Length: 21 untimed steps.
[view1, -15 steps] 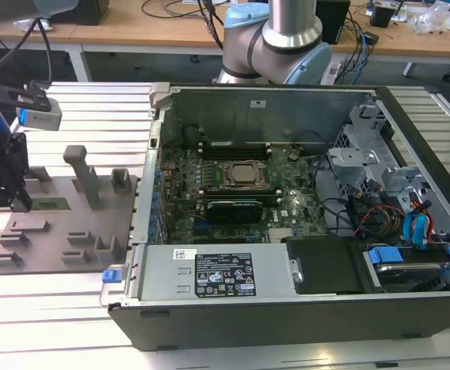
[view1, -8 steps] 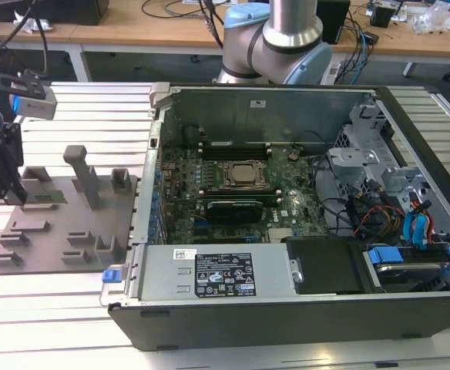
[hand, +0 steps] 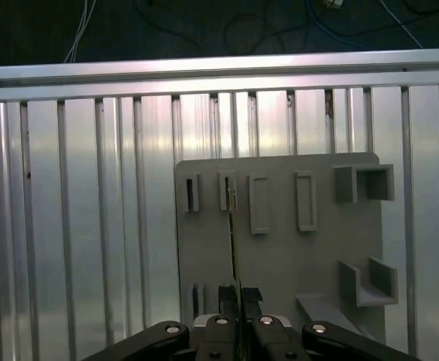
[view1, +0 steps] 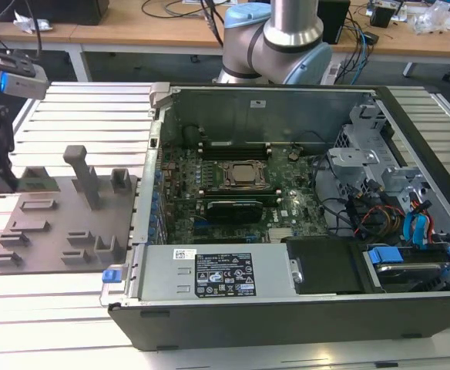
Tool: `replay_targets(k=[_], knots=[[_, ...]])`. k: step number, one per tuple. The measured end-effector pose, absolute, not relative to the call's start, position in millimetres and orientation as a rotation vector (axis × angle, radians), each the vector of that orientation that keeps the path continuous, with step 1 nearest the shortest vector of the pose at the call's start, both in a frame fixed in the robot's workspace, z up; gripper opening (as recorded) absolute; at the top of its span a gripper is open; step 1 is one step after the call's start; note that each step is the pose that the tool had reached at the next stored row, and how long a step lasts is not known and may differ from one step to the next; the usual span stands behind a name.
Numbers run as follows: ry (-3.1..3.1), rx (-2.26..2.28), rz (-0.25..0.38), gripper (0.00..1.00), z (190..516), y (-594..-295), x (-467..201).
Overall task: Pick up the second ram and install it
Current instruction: 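Pick up the second ram and move it above second insertion slot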
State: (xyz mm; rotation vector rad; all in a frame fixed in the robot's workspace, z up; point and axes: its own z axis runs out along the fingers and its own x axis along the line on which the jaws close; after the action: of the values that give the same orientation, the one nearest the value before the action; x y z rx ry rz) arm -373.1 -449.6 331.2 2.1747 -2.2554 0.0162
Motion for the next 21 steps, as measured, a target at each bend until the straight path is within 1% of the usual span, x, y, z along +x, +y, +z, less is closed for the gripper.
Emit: replay_targets(k=[11,21], knots=[[-2.255,2.175,0.016,0.14,349.6,-449.6,-373.0],[-2.255,2.175,0.016,0.14,377.0,-449.6,-373.0]])
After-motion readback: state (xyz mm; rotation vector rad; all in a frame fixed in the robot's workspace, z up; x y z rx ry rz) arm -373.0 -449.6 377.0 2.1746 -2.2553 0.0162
